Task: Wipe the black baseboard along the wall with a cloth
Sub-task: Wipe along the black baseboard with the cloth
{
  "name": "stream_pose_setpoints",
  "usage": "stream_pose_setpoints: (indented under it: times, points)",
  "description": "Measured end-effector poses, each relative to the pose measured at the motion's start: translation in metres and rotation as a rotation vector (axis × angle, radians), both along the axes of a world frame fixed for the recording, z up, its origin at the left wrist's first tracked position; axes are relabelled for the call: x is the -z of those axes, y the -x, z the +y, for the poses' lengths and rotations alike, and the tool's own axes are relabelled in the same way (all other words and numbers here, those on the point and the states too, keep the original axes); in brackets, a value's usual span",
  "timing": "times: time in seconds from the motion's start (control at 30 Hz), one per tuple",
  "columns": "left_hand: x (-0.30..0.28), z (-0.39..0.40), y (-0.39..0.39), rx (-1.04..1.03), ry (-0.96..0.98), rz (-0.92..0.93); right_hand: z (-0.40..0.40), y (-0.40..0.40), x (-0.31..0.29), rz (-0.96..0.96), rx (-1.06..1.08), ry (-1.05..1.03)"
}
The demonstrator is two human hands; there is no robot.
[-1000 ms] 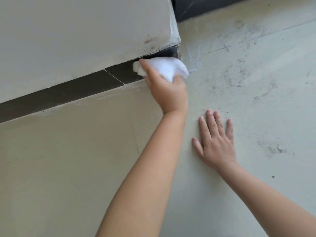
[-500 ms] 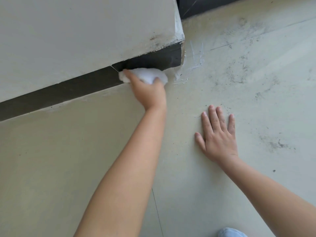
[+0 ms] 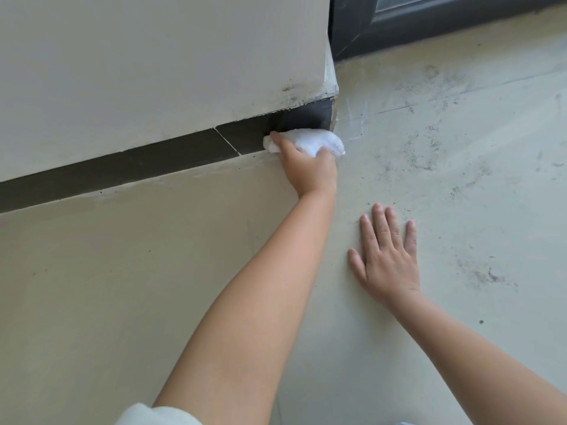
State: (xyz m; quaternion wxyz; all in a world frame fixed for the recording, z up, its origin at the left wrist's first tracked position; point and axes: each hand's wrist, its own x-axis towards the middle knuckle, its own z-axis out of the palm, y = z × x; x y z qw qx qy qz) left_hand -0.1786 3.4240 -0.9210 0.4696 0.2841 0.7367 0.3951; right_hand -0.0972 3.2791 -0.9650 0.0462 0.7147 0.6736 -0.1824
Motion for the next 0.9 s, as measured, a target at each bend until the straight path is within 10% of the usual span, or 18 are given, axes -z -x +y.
stream_pose_setpoints:
  times: [0.5,0.9]
  points:
    - [-0.005,-0.022,0.215,-0.133,0.096,0.513,0.032,0.113,-0.012,0.064,-0.244,-0.189]
    - [-0.020,0.004,0.228,-0.303,-0.045,0.271,0.041,0.131,0.000,0.033,-0.276,-0.103]
